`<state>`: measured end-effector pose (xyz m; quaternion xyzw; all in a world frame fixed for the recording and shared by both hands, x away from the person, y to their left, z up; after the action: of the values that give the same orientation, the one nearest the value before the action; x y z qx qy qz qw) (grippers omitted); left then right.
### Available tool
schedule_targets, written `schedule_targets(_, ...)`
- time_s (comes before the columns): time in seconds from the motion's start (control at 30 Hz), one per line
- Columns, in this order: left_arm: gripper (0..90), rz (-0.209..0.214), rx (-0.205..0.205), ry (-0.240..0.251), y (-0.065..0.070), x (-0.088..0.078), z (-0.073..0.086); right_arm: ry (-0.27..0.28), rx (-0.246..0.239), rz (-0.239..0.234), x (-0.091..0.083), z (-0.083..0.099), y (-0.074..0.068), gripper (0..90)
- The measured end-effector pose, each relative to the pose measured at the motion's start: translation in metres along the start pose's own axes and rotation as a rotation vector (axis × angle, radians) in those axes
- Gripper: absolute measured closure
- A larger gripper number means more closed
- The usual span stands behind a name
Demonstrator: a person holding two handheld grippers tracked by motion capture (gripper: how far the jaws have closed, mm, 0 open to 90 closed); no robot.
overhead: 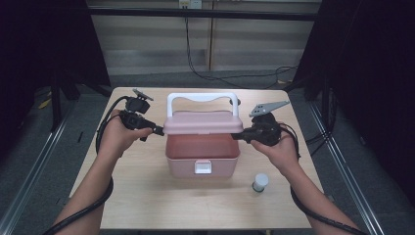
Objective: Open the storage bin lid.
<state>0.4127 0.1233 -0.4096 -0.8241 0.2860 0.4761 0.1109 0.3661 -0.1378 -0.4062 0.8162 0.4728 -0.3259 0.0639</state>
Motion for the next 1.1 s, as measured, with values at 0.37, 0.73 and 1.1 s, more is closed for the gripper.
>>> schedule_targets(0.37, 44.5, 0.011, 0.000, 0.014, 0.004, 0.000, -0.002, 0.008, 0.003, 0.008, -0.001, -0.005, 0.002, 90.0)
schedule_targets(0.73, 43.4, 0.017, -0.014, 0.040, 0.003, -0.003, -0.007, -0.001, 0.006, 0.014, 0.000, -0.003, 0.003, 88.8)
schedule_targets(1.1, 40.6, 0.062, -0.062, 0.100, 0.008, -0.008, -0.025, -0.030, 0.001, 0.005, 0.011, 0.009, 0.002, 88.9)
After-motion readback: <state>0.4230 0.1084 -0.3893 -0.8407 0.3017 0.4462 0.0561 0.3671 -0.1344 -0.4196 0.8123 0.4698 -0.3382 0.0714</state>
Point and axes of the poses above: each handheld gripper's, and its own axes: x roughly forward along the jaws, z roughly out of its underside, y roughly to its right, the point moved 9 cm from there along x, roughly forward along the jaws, and after that the axes turned 7 degrees about -z, right-handed, at the moved point
